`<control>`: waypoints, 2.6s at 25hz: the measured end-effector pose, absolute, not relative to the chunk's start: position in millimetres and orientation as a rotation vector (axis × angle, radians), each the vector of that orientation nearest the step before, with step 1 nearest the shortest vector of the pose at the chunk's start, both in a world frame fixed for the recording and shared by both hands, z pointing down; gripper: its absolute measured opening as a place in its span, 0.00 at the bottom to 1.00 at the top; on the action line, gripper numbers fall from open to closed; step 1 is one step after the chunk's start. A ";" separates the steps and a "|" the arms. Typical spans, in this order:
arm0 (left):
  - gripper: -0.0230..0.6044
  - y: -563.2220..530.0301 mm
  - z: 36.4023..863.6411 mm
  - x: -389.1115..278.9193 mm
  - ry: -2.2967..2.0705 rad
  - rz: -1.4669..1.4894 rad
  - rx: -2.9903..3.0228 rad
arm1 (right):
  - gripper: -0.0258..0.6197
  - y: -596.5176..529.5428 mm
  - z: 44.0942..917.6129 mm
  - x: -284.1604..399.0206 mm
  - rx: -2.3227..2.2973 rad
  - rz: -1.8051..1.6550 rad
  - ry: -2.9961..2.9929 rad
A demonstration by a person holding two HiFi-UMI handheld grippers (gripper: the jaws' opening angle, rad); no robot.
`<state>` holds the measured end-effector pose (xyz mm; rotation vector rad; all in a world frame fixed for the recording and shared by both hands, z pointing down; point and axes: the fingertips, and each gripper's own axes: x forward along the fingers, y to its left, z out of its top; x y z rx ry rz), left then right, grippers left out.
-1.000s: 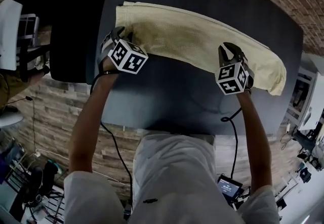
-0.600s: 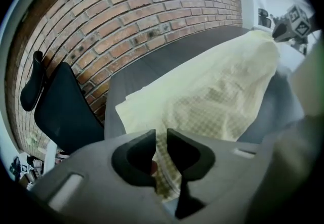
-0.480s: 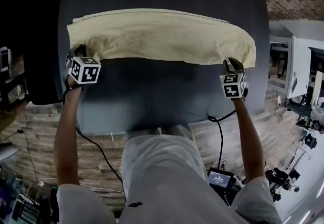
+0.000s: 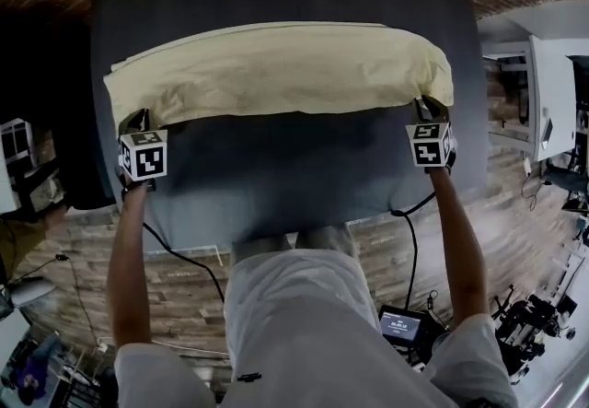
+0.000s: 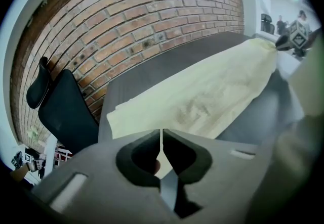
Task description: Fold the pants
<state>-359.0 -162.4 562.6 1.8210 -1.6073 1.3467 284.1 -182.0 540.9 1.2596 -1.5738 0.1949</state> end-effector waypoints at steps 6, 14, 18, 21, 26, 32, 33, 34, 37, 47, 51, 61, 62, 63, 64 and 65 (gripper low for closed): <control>0.07 -166.4 549.4 -283.1 -1.576 1.310 1.891 | 0.16 -189.7 538.8 305.1 1.314 0.230 -1.620; 0.07 -176.4 537.7 -171.7 -1.499 1.267 2.001 | 0.11 -194.9 541.3 323.8 1.325 0.242 -1.674; 0.07 -187.9 534.4 -126.4 -1.466 1.250 2.051 | 0.10 -199.1 540.3 325.6 1.318 0.240 -1.712; 0.07 -195.9 535.3 -100.0 -1.440 1.250 2.078 | 0.07 -203.6 536.8 327.6 1.333 0.239 -1.737; 0.07 -206.7 548.1 -76.5 -1.404 1.271 2.086 | 0.06 -210.6 546.0 337.0 1.342 0.274 -1.751; 0.07 -202.7 584.7 -69.0 -1.301 1.389 2.035 | 0.04 -219.9 580.2 344.1 1.297 0.363 -1.775; 0.06 -199.5 589.7 -68.8 -1.296 1.394 2.019 | 0.04 -218.6 581.5 344.9 1.300 0.375 -1.779; 0.05 -197.3 591.8 -68.8 -1.305 1.379 2.005 | 0.04 -216.4 581.4 345.4 1.303 0.387 -1.777; 0.05 -191.6 591.4 -71.3 -1.345 1.319 1.971 | 0.04 -206.3 581.9 341.3 1.261 0.389 -1.752; 0.05 -123.0 594.2 -78.8 -1.307 1.329 1.902 | 0.04 -136.4 584.1 335.1 1.190 0.421 -1.740; 0.04 -82.6 597.4 -85.3 -1.292 1.378 1.893 | 0.04 -98.9 588.2 327.7 1.164 0.450 -1.728; 0.05 -19.8 601.1 -87.7 -1.227 1.385 1.826 | 0.04 -20.0 591.2 328.9 1.113 0.494 -1.714; 0.05 -16.1 600.4 -87.6 -1.223 1.394 1.821 | 0.04 -14.8 590.3 329.2 1.111 0.505 -1.718; 0.05 -14.1 598.3 -88.0 -1.222 1.406 1.819 | 0.04 -11.0 589.1 328.6 1.112 0.521 -1.725; 0.05 -14.9 594.5 -88.5 -1.230 1.420 1.825 | 0.04 -9.5 588.1 326.8 1.113 0.540 -1.736; 0.06 -17.6 588.7 -87.6 -1.247 1.430 1.836 | 0.05 -10.1 587.0 324.8 1.110 0.560 -1.748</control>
